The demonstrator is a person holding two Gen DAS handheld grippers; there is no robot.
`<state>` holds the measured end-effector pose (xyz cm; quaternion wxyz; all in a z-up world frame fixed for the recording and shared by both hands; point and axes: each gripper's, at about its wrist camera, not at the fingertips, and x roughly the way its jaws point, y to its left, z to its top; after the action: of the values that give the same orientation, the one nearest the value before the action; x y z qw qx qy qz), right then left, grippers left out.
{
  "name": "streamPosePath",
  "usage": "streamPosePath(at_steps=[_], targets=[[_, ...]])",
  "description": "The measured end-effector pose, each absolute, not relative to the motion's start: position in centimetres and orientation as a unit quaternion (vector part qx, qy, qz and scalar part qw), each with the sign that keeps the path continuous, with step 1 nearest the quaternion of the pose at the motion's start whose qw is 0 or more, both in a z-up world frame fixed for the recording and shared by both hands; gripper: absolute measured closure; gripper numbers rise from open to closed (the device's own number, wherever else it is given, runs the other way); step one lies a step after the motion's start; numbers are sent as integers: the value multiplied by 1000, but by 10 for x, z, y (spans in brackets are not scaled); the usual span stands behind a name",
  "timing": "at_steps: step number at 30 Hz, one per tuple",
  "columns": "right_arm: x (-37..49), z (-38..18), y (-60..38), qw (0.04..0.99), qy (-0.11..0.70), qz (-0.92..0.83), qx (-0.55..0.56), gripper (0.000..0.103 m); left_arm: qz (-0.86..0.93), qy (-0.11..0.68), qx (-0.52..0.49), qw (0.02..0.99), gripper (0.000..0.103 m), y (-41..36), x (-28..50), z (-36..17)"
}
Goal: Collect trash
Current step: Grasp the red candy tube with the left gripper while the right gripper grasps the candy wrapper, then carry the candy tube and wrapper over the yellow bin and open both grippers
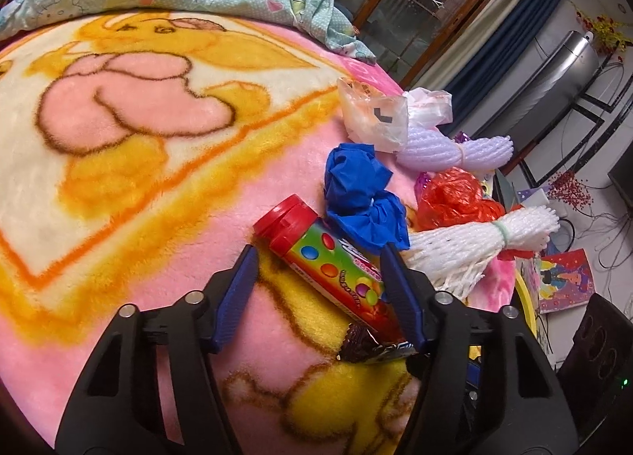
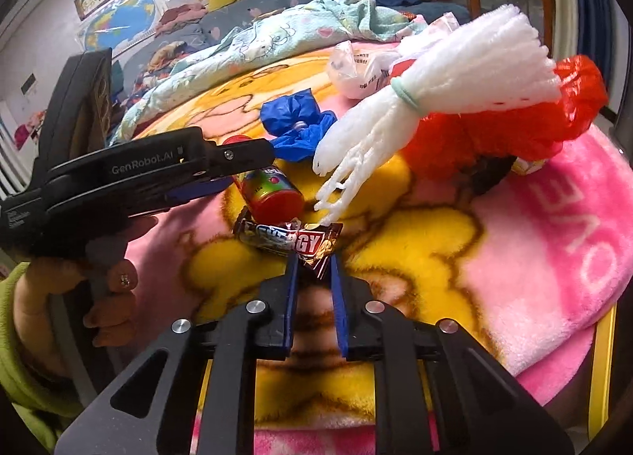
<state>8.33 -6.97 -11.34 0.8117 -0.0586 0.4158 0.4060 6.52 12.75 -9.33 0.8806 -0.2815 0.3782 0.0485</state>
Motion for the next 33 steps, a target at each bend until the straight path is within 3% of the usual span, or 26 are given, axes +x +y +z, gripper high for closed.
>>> streamPosePath(at_steps=[3, 9, 24, 33], targets=[[80, -110, -69, 803, 416, 422, -62, 90, 32, 379, -291, 878, 65, 128, 64, -93], [60, -99, -64, 792, 403, 449, -91, 91, 6, 382, -313, 870, 71, 135, 59, -93], [60, -79, -86, 826, 370, 414, -95, 93, -3, 341, -262, 903, 83, 136, 36, -54], [67, -70, -99, 839, 361, 395, -95, 93, 14, 393, -240, 888, 83, 132, 42, -73]])
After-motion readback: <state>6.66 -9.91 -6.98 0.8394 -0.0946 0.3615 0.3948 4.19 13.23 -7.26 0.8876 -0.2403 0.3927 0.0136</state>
